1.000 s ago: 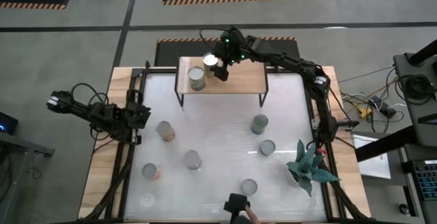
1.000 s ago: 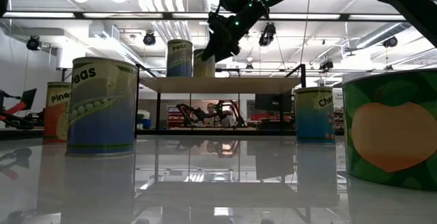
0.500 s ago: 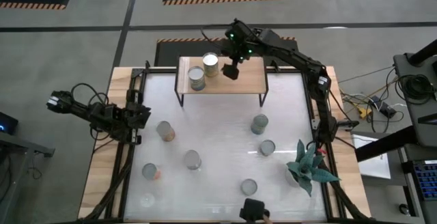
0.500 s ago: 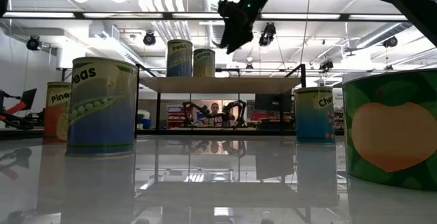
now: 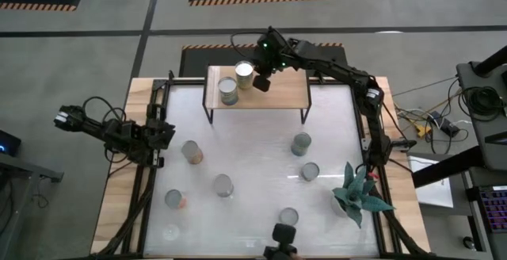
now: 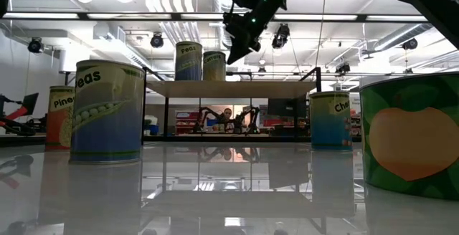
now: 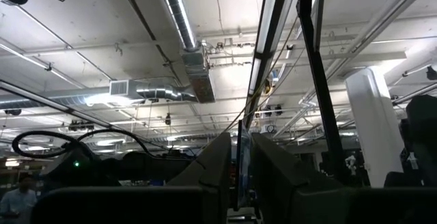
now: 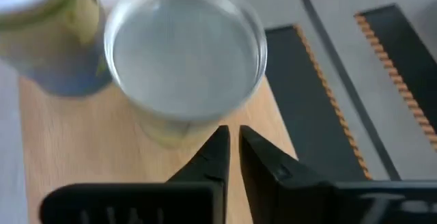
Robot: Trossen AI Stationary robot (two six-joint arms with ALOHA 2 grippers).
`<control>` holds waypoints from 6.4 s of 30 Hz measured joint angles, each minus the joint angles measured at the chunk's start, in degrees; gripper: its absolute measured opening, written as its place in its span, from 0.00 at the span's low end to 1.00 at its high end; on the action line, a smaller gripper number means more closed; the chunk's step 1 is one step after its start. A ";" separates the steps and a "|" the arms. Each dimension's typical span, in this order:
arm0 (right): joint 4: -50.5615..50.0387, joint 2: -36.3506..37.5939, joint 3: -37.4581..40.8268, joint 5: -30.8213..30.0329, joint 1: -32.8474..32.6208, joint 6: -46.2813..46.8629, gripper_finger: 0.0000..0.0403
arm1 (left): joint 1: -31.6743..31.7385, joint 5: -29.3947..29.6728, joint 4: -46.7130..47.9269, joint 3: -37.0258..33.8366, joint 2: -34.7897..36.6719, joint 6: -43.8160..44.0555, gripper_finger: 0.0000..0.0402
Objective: Pick and place cans onto a shelf
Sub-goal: Put the canned carrots on the shelf, then put the canned cherries on the shelf
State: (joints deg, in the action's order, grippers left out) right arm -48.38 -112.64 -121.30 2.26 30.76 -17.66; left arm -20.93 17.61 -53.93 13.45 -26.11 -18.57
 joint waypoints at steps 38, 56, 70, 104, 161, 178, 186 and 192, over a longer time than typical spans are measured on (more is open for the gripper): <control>21.72 -0.09 7.09 1.16 -3.01 -0.45 0.02 | 0.02 0.00 -0.04 0.00 0.00 -0.42 0.10; 3.76 6.76 3.29 1.17 -7.81 3.99 0.02 | 0.02 0.02 0.00 0.00 0.00 -0.42 0.10; -28.12 13.82 9.95 0.72 -26.29 25.42 0.02 | 0.02 0.02 0.01 0.00 -0.04 1.06 0.10; -16.16 31.52 53.10 -7.68 -29.47 55.42 0.85 | 0.01 0.01 0.46 -0.02 -0.11 3.02 0.10; -21.23 9.70 3.86 -17.76 -24.08 51.56 0.75 | 0.01 0.00 0.44 -0.02 -0.04 2.58 0.10; -28.17 -1.75 -12.65 -20.35 -18.35 46.57 0.75 | 0.02 0.00 0.92 -0.02 -0.04 2.58 0.10; -26.89 -1.99 -12.56 -21.32 -17.63 44.61 0.82 | 0.02 0.00 0.85 -0.02 -0.04 2.58 0.10; -25.86 -1.97 -12.56 -21.95 -16.66 44.58 0.87 | 0.02 0.00 0.83 -0.02 -0.04 2.58 0.10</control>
State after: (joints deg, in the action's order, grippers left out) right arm -74.24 -114.61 -133.86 -19.68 14.10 26.92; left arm -20.91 17.61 -53.10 13.43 -26.15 -15.99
